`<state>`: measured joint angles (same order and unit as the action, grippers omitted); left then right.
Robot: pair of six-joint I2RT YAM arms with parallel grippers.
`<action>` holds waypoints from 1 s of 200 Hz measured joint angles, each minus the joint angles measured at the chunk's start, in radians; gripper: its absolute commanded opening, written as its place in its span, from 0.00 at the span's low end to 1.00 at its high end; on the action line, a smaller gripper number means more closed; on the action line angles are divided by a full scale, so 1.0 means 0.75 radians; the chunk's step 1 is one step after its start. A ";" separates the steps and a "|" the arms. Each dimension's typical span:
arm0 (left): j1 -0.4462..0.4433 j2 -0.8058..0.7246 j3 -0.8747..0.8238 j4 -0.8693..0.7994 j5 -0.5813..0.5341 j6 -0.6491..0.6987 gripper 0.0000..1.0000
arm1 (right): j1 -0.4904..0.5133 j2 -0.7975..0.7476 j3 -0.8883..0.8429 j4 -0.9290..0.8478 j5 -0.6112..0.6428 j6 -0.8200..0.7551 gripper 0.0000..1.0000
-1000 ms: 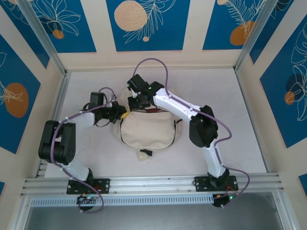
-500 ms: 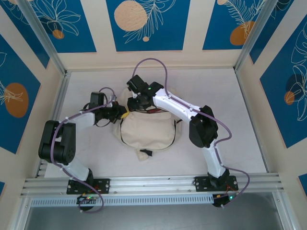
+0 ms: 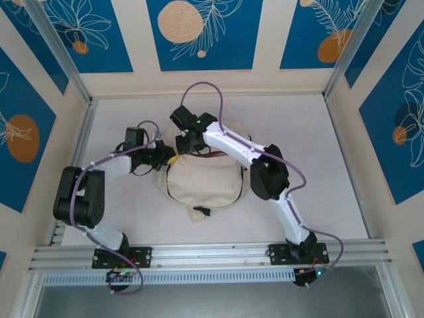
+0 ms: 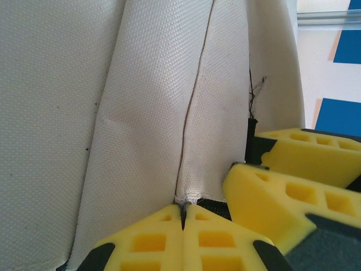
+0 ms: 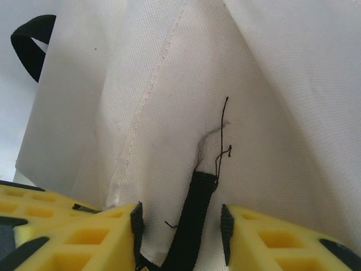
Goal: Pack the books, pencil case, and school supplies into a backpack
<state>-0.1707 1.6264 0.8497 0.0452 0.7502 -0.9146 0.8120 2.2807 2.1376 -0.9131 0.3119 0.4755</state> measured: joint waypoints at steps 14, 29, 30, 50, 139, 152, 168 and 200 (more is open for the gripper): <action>0.000 0.000 0.000 0.000 0.000 0.001 0.00 | 0.000 0.014 0.020 -0.007 0.000 0.006 0.24; -0.001 0.000 0.000 0.000 0.000 0.002 0.00 | 0.000 0.018 0.030 -0.011 0.000 0.015 0.14; -0.001 0.000 0.000 0.000 0.000 0.002 0.00 | 0.000 0.018 0.030 -0.011 0.000 0.018 0.13; -0.004 0.000 0.000 -0.002 -0.009 0.010 0.00 | 0.001 0.018 0.044 -0.025 0.012 0.020 0.07; -0.026 -0.081 0.021 -0.123 -0.164 0.083 0.00 | 0.035 -0.122 -0.036 -0.081 0.191 0.051 0.02; -0.029 -0.088 0.024 -0.131 -0.174 0.093 0.00 | 0.042 -0.150 -0.067 -0.081 0.217 0.063 0.00; -0.032 -0.090 0.031 -0.143 -0.176 0.102 0.00 | 0.046 -0.177 -0.113 -0.078 0.243 0.075 0.00; -0.036 -0.104 0.038 -0.182 -0.212 0.117 0.00 | 0.047 -0.219 -0.212 -0.060 0.302 0.101 0.00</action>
<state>-0.1978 1.5482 0.8783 -0.0914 0.5911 -0.8268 0.8471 2.1166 1.9789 -0.9577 0.5385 0.5510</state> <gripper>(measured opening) 0.047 0.058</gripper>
